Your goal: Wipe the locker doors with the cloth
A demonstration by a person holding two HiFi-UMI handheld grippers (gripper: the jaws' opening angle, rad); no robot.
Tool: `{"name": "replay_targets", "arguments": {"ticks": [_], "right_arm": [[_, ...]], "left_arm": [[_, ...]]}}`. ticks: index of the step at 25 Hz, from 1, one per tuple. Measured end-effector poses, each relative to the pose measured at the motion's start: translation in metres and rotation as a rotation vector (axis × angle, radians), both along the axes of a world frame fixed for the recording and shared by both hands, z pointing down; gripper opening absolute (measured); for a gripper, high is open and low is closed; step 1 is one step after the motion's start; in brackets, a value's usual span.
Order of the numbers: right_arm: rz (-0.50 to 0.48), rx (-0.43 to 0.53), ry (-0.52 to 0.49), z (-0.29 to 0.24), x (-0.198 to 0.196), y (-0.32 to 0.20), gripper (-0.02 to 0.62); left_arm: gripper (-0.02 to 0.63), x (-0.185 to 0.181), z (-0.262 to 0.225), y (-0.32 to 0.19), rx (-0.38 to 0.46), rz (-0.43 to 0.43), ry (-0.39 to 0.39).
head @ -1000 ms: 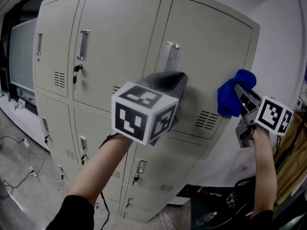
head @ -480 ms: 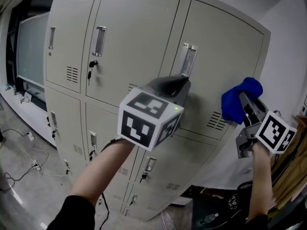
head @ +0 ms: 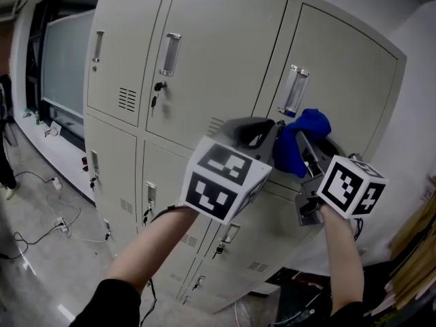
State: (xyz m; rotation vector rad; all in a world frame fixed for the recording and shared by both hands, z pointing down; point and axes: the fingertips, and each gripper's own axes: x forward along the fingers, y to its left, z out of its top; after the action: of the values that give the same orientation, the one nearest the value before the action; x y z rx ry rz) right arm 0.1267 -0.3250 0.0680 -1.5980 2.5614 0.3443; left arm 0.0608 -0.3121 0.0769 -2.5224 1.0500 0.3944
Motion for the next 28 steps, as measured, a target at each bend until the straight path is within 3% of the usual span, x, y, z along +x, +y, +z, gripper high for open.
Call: {"name": "replay_targets", "arguments": {"ticks": [5,14,28], "right_arm": [[0.021,0.002,0.009,0.004,-0.008,-0.023,0.075],[0.015,0.023,0.027,0.005,0.000,-0.020,0.075],[0.125,0.027,0.000,0.007,0.083,0.006,0.075]], "left_arm": [[0.009,-0.002,0.008,-0.004,-0.003,-0.015,-0.007],[0.009,0.010,0.018,-0.009,-0.009,-0.001,-0.018],[0.009,0.026,0.027,-0.007,0.007,0.021,-0.040]]}}
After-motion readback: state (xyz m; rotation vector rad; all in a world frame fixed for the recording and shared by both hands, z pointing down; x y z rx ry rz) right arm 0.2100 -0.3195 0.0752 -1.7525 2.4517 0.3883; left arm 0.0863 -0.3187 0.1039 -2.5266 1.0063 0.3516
